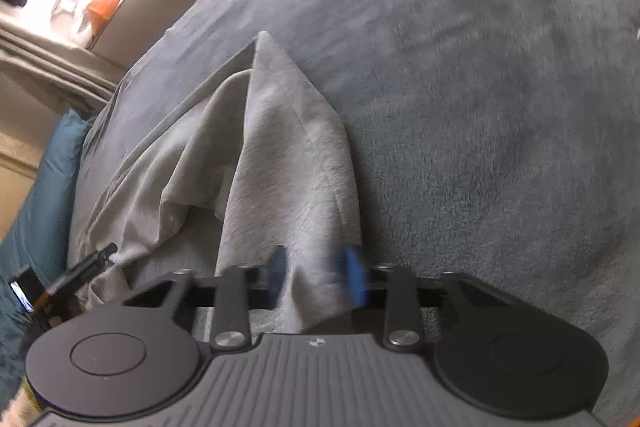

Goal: Fold clothes

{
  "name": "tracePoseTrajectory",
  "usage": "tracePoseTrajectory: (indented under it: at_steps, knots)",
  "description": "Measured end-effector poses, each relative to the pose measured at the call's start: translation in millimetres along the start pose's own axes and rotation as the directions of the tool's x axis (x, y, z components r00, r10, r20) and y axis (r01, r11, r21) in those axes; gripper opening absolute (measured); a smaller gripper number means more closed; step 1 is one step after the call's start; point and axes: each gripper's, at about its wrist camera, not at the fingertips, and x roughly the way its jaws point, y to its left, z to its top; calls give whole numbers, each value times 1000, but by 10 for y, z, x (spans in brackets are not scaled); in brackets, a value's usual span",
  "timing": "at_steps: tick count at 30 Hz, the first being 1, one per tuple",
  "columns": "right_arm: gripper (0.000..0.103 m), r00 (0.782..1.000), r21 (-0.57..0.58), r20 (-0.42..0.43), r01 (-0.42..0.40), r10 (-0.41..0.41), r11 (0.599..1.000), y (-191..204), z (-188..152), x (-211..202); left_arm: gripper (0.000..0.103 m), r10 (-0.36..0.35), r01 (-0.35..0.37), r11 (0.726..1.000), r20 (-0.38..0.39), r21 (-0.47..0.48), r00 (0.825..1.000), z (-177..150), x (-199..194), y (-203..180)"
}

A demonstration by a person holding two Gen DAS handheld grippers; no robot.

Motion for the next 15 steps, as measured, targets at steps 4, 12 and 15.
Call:
tracePoseTrajectory:
  at_steps: [4, 12, 15]
  knots:
    - [8, 996, -84, 74, 54, -48, 995, 100, -39, -118, 58, 1, -1, 1000, -3, -5, 1000, -7, 4, -10]
    - [4, 927, -351, 298, 327, -227, 877, 499, 166, -310, 58, 2, -2, 1000, -7, -9, 1000, -4, 3, -10]
    - [4, 860, -454, 394, 489, -325, 745, 658, 403, -264, 58, 4, -4, 1000, -6, -8, 1000, -2, 1, -11]
